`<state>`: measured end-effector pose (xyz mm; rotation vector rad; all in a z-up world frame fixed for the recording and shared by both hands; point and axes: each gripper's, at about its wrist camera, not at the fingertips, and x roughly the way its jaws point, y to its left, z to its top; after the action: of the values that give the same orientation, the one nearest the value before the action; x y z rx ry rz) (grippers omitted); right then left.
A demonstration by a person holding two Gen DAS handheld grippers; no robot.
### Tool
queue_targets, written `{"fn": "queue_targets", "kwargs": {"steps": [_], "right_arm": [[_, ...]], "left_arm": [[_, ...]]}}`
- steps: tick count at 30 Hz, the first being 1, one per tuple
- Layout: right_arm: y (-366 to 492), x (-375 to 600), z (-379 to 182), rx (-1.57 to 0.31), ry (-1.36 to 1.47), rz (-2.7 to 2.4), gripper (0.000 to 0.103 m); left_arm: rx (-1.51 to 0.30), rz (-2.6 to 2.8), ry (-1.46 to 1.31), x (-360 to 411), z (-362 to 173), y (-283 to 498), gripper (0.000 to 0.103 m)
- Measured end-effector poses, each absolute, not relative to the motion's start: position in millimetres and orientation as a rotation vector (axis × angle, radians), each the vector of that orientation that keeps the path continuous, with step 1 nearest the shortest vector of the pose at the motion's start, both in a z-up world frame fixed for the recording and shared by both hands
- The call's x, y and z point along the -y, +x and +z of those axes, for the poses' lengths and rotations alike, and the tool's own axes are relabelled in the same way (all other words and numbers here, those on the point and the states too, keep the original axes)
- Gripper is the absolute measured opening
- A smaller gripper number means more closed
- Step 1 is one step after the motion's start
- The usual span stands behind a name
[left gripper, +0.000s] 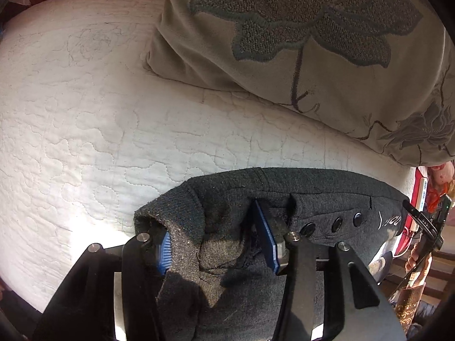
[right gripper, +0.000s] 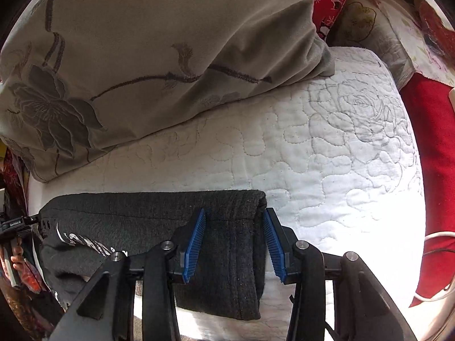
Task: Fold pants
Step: 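Lift the cuffs with both grippers, fold them toward the waistband, release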
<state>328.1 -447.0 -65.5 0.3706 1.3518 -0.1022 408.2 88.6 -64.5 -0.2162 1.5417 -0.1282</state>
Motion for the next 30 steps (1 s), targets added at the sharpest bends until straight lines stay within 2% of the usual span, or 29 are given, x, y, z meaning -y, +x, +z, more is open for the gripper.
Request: {"fn": "queue_targets", "kwargs": {"steps": [1, 2, 3, 4, 5, 10, 19, 24, 26, 30], "right_arm": [[329.5, 442.7, -64.9, -1.354, 0.331, -0.111, 0.038], [328.8, 436.2, -62.0, -1.354, 0.294, -0.115, 0.021], [327.6, 431.1, -58.1, -1.353, 0.249, -0.129, 0.013], [326.0, 428.8, -53.8, -1.348, 0.232, -0.129, 0.011], [324.1, 427.8, -49.1, -1.339, 0.224, -0.13, 0.009], [312.1, 408.6, -20.9, -1.275, 0.095, -0.117, 0.007], [276.5, 368.3, 28.3, -1.129, -0.082, -0.119, 0.007], [226.3, 356.1, 35.3, -1.062, -0.169, -0.093, 0.007], [206.3, 353.8, 32.4, -1.047, -0.195, -0.084, 0.007], [166.2, 344.9, 23.7, -1.047, -0.232, -0.065, 0.007]], "left_arm": [[-1.528, -0.134, -0.195, -82.8, -61.7, 409.4, 0.048], [-1.513, -0.125, -0.184, -85.8, -59.8, 413.8, 0.042], [-1.501, -0.114, -0.182, -84.2, -55.3, 413.7, 0.036], [-1.497, -0.103, -0.182, -85.9, -51.9, 413.1, 0.025], [-1.493, -0.1, -0.195, -88.8, -49.0, 412.6, 0.02], [-1.427, -0.106, -0.182, -88.3, -19.7, 400.7, 0.012], [-1.264, -0.121, -0.141, -92.0, 45.7, 353.5, 0.011], [-1.168, -0.127, -0.163, -114.9, 53.3, 302.3, 0.011], [-1.12, -0.102, -0.154, -123.1, 51.6, 284.3, 0.005], [-1.096, -0.131, -0.217, -138.6, 43.7, 260.2, 0.006]]}}
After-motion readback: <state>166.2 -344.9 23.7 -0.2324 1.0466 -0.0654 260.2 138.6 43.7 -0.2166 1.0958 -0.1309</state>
